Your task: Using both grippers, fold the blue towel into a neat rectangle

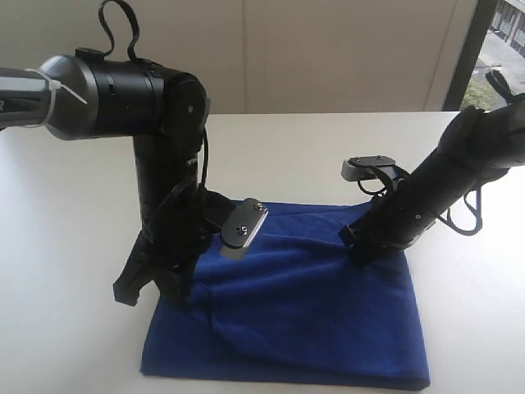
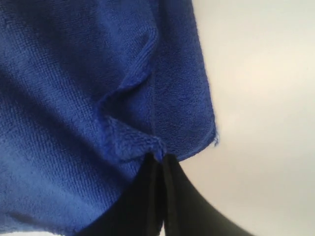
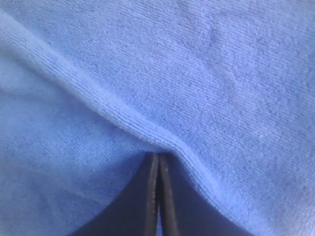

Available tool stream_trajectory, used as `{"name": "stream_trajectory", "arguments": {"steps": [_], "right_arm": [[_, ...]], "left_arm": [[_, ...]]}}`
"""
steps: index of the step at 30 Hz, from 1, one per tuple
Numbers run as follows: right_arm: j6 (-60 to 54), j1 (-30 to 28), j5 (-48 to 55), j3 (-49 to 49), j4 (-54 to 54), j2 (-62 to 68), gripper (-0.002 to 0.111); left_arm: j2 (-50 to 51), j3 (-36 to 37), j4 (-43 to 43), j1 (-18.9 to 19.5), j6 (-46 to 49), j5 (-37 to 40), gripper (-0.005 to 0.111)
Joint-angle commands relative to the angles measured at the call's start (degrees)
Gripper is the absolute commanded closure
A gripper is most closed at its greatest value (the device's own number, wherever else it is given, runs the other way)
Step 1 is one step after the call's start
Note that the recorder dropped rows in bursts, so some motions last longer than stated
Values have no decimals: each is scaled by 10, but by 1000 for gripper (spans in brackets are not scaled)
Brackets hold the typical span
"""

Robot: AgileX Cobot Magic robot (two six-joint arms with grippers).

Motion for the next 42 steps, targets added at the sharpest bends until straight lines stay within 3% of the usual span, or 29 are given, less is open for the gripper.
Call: {"name": "stream_trajectory", "arguments": {"steps": [1, 3, 5, 7, 9, 10, 18, 25, 29, 31, 35, 37, 39, 42], "right_arm": [[-8, -1, 7, 0, -7, 6, 108], [-8, -1, 7, 0, -7, 6, 108], [-8, -1, 8, 0, -7, 6, 108], [-8, -1, 8, 0, -7, 6, 108], [-8, -1, 8, 0, -7, 6, 108], [-8, -1, 8, 0, -7, 6, 108], [-8, -1, 8, 0, -7, 6, 108], [-8, -1, 8, 0, -7, 6, 108], [-8, -1, 8, 0, -7, 6, 108], [-8, -1, 8, 0, -7, 6, 108], [-8, -1, 8, 0, -7, 6, 108], [-8, -1, 8, 0, -7, 6, 108], [-8, -1, 8, 0, -7, 6, 108], [-8, -1, 11, 0, -7, 6, 108]], "left_arm": [[-3, 30, -1, 0, -10, 54, 107], [-3, 43, 13, 2, -15, 43, 105], [-3, 51, 50, 3, -45, 42, 86], [-3, 51, 69, 3, -62, 39, 59], [-3, 51, 69, 3, -67, 26, 44], [-3, 51, 69, 3, -77, 18, 42], [-10, 50, 66, 2, -96, -4, 42], [-62, 50, 40, -1, -126, -78, 42], [-87, 50, 7, -1, -160, -69, 45], [-92, 50, 7, -1, -187, -41, 50], [-89, 62, -9, 0, -229, 26, 73], [-87, 83, -29, 0, -229, 9, 84], [-87, 110, -35, 0, -226, -26, 104], [-90, 162, -37, 0, -216, -104, 107]]}}
